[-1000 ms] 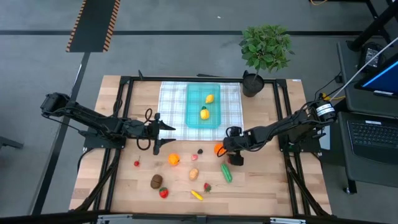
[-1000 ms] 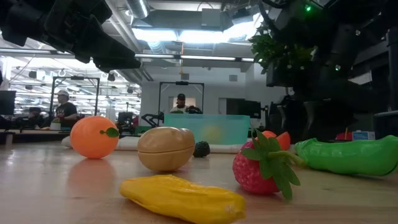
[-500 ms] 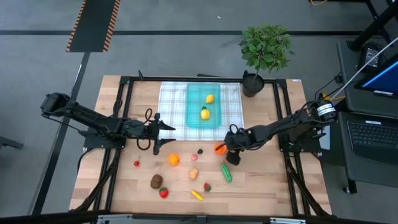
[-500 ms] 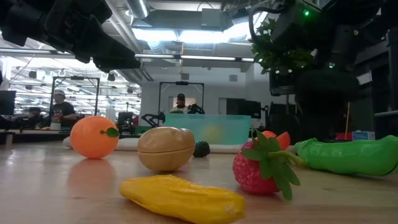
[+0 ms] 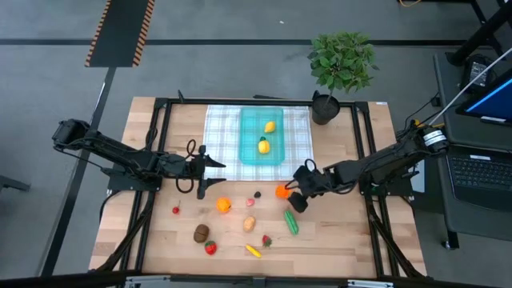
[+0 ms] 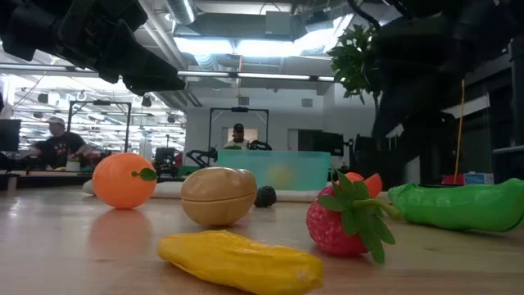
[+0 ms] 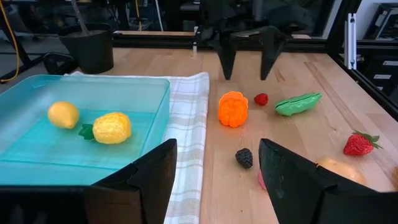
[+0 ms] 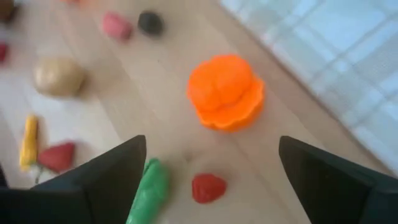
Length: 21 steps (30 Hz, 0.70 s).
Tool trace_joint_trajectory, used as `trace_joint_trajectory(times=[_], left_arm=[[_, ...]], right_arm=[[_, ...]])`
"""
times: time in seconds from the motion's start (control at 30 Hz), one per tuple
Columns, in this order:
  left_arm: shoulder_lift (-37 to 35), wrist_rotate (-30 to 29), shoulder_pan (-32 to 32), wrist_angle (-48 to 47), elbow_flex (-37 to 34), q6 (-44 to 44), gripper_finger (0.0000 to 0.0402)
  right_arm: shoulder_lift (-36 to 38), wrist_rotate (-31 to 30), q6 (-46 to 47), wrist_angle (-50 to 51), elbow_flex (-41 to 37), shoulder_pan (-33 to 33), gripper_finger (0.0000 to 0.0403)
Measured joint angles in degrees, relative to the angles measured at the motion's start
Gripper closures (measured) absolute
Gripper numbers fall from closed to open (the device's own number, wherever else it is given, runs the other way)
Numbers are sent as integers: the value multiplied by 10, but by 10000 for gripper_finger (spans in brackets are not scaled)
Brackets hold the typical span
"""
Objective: Pick and placing Produce into tupperware
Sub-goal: Put the orange pumpkin into the green bin
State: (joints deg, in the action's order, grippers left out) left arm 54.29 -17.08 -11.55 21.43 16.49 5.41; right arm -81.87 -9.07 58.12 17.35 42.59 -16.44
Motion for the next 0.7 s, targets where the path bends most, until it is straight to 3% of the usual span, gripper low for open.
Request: trace_joint_trajectory(times=[0.13,0.43,0.7], left_arm=[[0,0,0,-1,0,0,179],[0,0,0,-29,0,0,181],[0,0,0,-30,0,0,183]], right_arm=[[0,-14,60,-45,-22,-1,36],[0,-33,137,-375,-177,-1,36],[0,-34,165,-390,-206,1,36]])
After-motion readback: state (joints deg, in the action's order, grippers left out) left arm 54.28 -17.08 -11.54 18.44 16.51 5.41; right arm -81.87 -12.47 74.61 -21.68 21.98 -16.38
